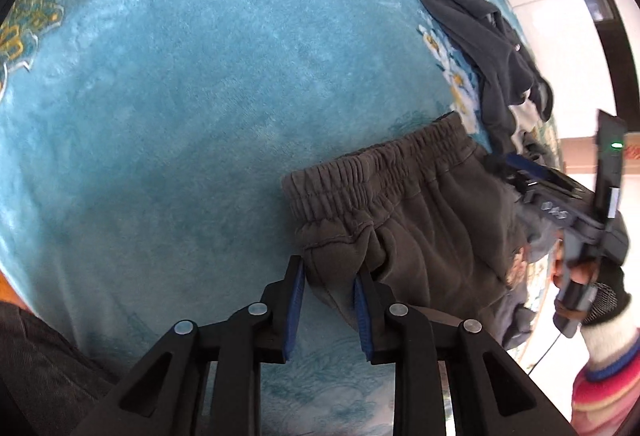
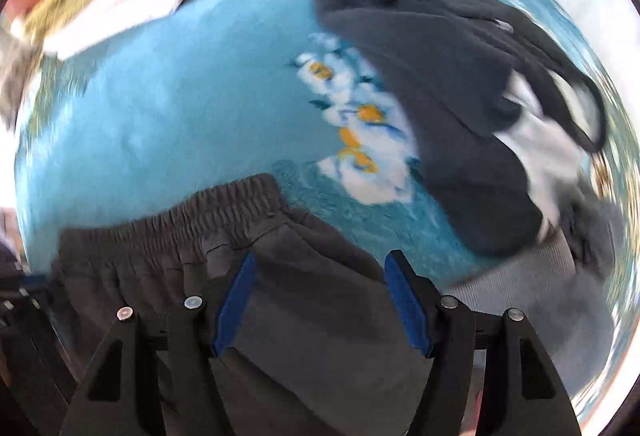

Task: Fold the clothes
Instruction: 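Grasp the sweatpants waistband with the right gripper while the left gripper holds the cuff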

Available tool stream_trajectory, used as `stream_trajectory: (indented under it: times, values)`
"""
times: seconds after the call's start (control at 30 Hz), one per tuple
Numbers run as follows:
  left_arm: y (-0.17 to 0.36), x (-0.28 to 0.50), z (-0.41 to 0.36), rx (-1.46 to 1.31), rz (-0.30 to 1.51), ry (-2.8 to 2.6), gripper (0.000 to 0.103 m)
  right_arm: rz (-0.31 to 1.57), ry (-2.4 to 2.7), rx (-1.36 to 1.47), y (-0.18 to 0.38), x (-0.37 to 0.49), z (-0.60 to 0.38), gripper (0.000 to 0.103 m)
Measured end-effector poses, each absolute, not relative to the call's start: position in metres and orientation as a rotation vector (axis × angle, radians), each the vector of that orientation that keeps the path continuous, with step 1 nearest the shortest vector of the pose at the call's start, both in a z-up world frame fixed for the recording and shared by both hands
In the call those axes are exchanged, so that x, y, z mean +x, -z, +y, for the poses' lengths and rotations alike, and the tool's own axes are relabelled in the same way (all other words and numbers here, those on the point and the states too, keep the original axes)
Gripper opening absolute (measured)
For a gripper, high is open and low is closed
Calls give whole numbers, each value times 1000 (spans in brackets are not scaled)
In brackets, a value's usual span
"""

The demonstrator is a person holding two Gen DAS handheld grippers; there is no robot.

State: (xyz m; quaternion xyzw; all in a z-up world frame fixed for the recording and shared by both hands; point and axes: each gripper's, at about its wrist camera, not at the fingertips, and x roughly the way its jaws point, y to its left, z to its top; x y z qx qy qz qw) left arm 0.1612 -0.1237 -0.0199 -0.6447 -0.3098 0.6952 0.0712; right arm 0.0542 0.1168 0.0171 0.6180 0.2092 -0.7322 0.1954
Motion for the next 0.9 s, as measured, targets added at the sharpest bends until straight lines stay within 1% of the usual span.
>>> stream_trajectory:
  times: [0.1,0.17,0.33,0.43,0.47,0.5,0.53,0.6,0.63,0.67,0.7,0.8,0.9]
  values:
    - [20,162,-128,-1891,-1003,-2057,27,699,1958,1723,-5,53,106,68]
    - [20,161,-130,-1872,-1032,-2040,27,735,1912,1726,1,50,104,68]
    - [21,159,-133,-1844,-1062,-2019,27,708,1874,1771,14,43,108,68]
    - [23,157,-134,-1860,-1061,-2016,27,644,1901,1803,18,43,114,68]
    - [24,156,-134,-1868,-1065,-2016,27,617,1913,1813,19,43,117,65]
    - [25,156,-134,-1866,-1066,-2017,27,588,1917,1817,19,44,119,56]
    - [25,156,-134,-1864,-1068,-2019,27,555,1922,1818,18,45,122,51]
    - [24,155,-133,-1860,-1053,-2031,27,532,1937,1820,18,50,124,30]
    - [23,155,-132,-1857,-1038,-2041,24,537,1954,1819,17,52,124,26]
    - [22,155,-131,-1854,-1022,-2050,23,545,1971,1817,16,54,125,18]
    - [20,155,-130,-1853,-1006,-2059,22,550,1988,1814,15,55,126,12]
    - [14,156,-128,-1811,-987,-2082,18,490,2086,1750,-8,52,132,9]
    - [-5,162,-141,-1612,-1060,-2136,16,445,2186,1651,-43,42,135,9]
